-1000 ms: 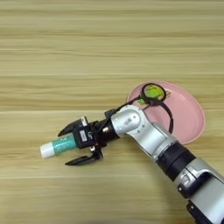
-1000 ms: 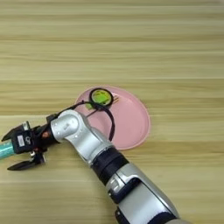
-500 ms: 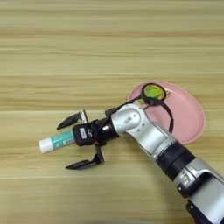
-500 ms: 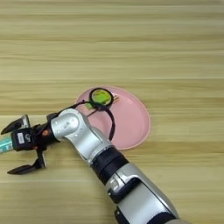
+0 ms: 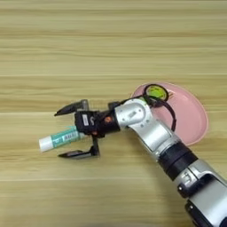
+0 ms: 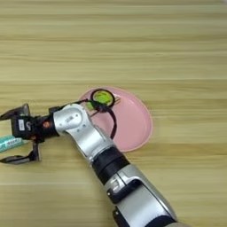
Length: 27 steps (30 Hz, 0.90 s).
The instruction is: Move the objects on the table
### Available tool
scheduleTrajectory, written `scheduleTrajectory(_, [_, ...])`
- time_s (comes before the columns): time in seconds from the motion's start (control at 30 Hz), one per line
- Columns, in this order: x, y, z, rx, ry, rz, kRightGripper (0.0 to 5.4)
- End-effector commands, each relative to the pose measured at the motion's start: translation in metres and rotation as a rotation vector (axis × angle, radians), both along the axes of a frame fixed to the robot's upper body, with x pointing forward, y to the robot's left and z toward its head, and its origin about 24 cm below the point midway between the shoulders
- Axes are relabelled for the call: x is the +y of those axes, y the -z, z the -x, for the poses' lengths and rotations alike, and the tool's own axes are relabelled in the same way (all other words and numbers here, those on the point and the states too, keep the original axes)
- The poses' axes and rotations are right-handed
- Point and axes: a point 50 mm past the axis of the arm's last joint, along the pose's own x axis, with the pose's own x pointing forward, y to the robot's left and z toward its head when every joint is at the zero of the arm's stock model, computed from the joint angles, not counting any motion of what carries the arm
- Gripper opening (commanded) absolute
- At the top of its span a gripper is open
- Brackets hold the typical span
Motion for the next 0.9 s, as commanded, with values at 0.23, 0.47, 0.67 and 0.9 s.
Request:
scheduleTrajectory(0.23, [-0.021,-0.084,-0.024,-0.095,0.062,-0.299,5.39])
scheduleTrajectory(0.47, [-0.051,-0.105,-0.044,-0.103,0.194,-0.369,5.39])
scheduleTrajectory(0.67, [-0.075,-0.118,-0.060,-0.121,0.313,-0.406,5.39])
scheduleTrajectory(0.9, [-0.096,-0.127,-0.072,-0.131,0.414,-0.445,5.39])
